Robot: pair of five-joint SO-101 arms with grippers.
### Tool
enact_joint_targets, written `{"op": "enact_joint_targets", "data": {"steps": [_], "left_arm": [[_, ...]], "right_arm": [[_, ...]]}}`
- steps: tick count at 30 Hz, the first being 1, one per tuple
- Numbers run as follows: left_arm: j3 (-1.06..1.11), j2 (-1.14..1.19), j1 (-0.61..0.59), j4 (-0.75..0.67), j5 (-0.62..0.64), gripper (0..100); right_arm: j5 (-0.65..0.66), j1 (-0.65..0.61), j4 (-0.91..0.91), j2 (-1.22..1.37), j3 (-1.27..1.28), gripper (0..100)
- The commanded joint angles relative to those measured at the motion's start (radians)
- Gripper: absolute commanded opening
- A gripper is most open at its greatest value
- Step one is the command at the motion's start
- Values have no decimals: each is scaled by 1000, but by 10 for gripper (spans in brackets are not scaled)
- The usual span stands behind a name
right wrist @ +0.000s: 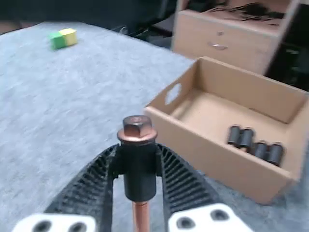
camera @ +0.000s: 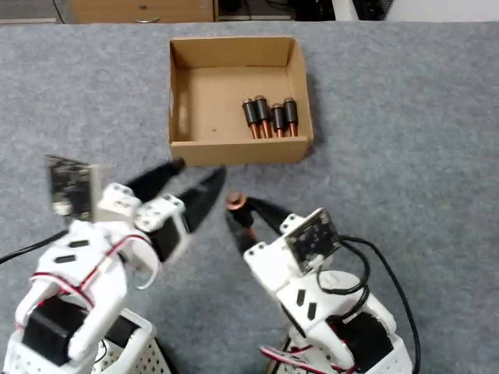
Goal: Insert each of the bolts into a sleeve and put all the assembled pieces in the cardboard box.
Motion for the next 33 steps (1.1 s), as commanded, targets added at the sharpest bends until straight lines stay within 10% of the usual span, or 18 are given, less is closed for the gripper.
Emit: {"op": "enact_joint_targets", "data": {"steps": [1,8,17,26,33], "left_arm": [[-103,1,-80,-60,-15,221],[29,-1,-250,11,-11,10],[402,-7,-376,52,-9,18],[640,-8,-451,49,-9,19],[845,-8,-459,-100,-14,19]], "right_arm": [[11,104,-89,-105,-35,2],[5,251,-273,-101,-30,2],[11,298,-511,-22,-104,2],[3,357,-710,611,-469,2],[2,354,-519,1159,-951,2]]}}
